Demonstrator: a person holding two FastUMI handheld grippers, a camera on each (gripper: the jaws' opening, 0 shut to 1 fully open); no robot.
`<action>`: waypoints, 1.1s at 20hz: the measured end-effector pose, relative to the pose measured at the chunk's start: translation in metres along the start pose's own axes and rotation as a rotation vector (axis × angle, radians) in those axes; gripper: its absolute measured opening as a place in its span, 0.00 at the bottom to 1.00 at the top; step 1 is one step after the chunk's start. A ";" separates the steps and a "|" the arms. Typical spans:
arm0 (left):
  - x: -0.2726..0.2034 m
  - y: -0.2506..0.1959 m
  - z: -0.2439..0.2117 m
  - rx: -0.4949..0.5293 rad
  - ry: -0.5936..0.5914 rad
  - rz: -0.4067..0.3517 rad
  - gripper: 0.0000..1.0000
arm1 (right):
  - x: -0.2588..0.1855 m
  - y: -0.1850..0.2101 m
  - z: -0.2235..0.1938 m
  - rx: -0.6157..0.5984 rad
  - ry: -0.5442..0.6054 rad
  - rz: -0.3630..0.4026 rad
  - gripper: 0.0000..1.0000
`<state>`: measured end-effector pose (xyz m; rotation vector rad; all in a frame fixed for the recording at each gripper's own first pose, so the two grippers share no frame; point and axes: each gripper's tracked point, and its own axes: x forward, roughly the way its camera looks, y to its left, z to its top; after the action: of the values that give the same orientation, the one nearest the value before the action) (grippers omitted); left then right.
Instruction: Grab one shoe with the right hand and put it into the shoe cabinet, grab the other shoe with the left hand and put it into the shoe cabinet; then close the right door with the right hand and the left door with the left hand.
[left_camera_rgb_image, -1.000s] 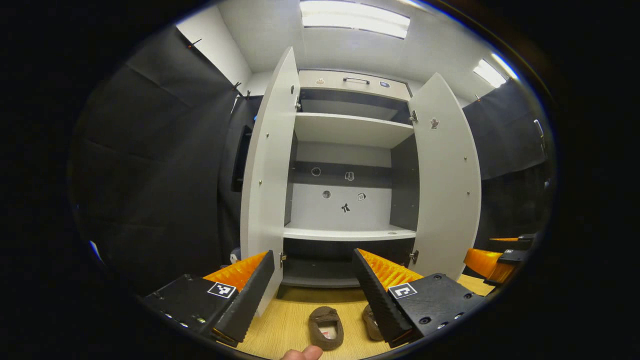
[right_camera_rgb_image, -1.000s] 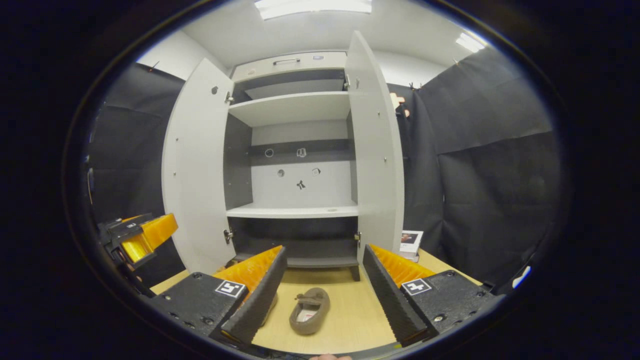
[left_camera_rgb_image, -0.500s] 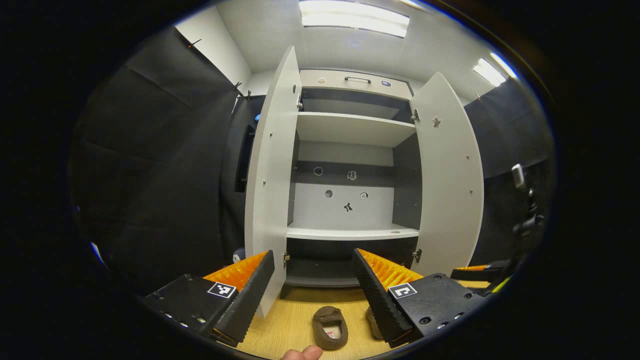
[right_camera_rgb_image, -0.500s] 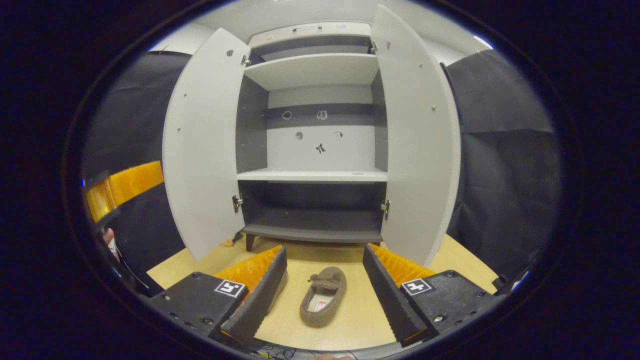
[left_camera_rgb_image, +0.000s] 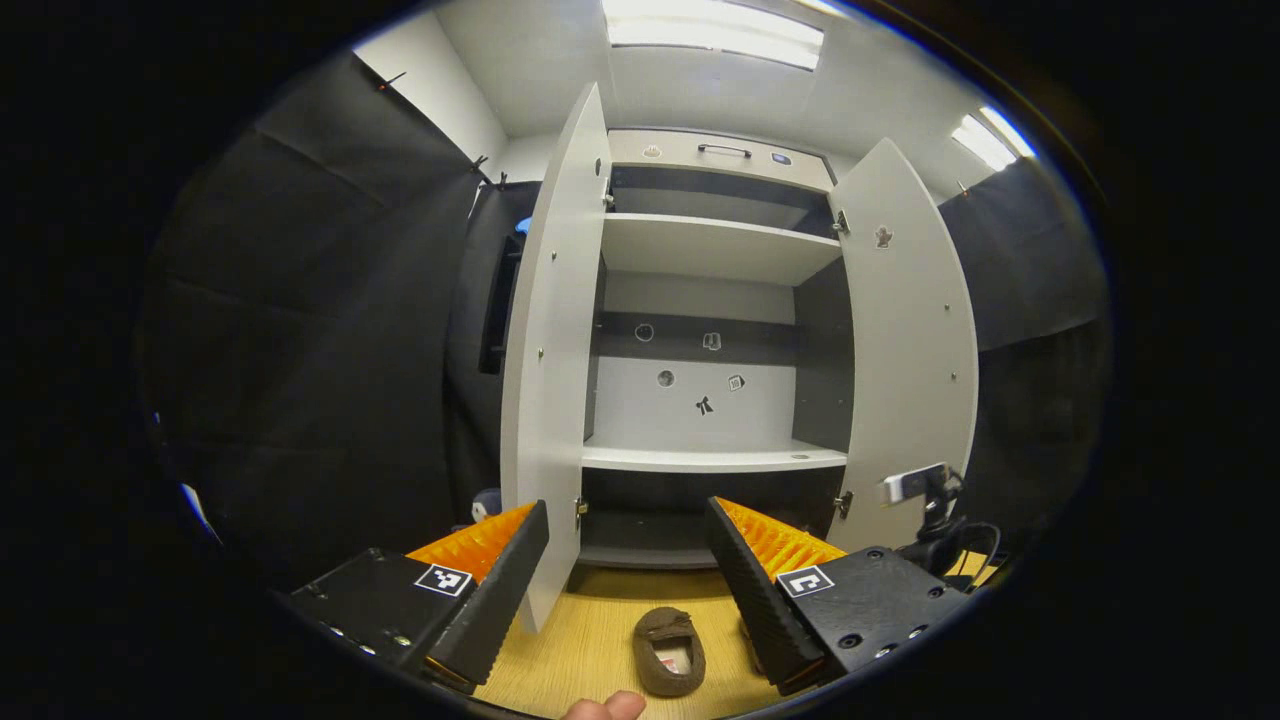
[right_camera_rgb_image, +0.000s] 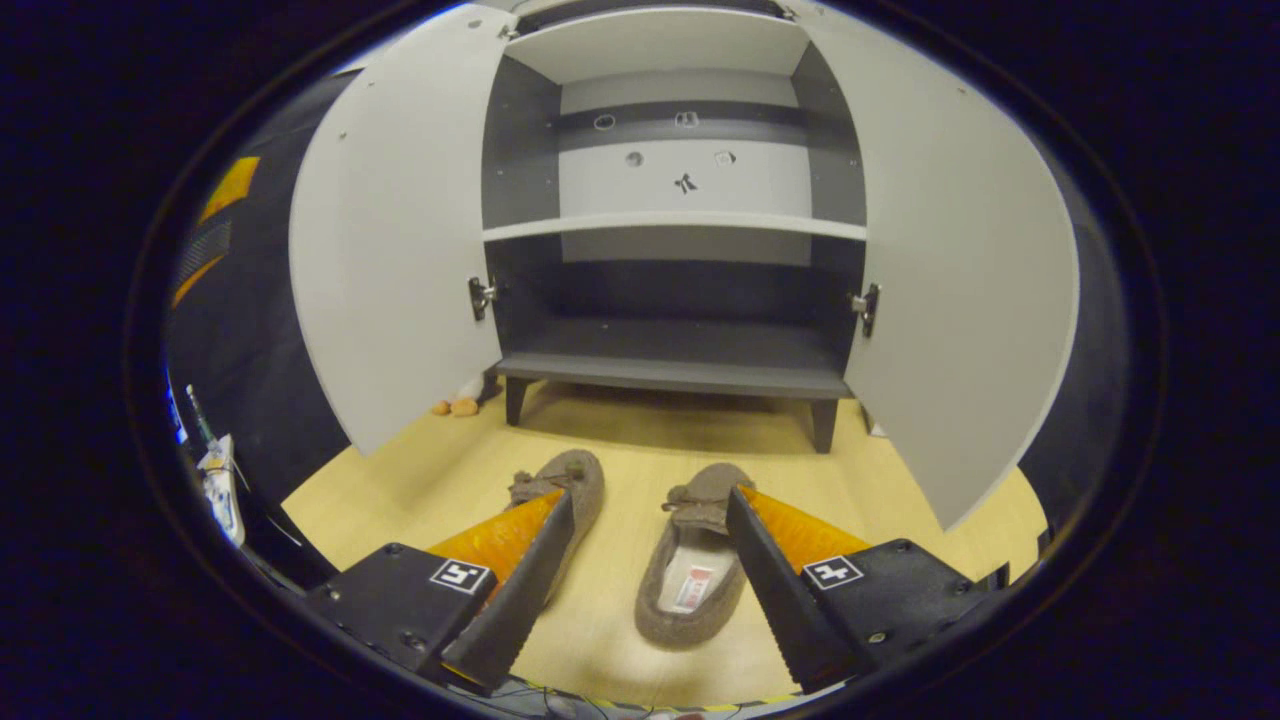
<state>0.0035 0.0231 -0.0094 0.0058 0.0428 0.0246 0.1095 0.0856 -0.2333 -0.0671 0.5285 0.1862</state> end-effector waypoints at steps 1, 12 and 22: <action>0.001 0.001 0.000 0.001 0.000 0.003 0.94 | 0.009 0.001 -0.009 0.000 0.033 0.006 0.99; 0.010 0.011 -0.012 -0.012 0.032 0.022 0.94 | 0.088 -0.009 -0.070 0.014 0.230 -0.050 0.82; 0.012 0.011 -0.018 -0.022 0.048 0.020 0.95 | 0.101 -0.030 -0.071 -0.065 0.134 -0.111 0.13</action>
<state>0.0149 0.0344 -0.0274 -0.0164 0.0901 0.0453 0.1664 0.0641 -0.3450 -0.1727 0.6507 0.0908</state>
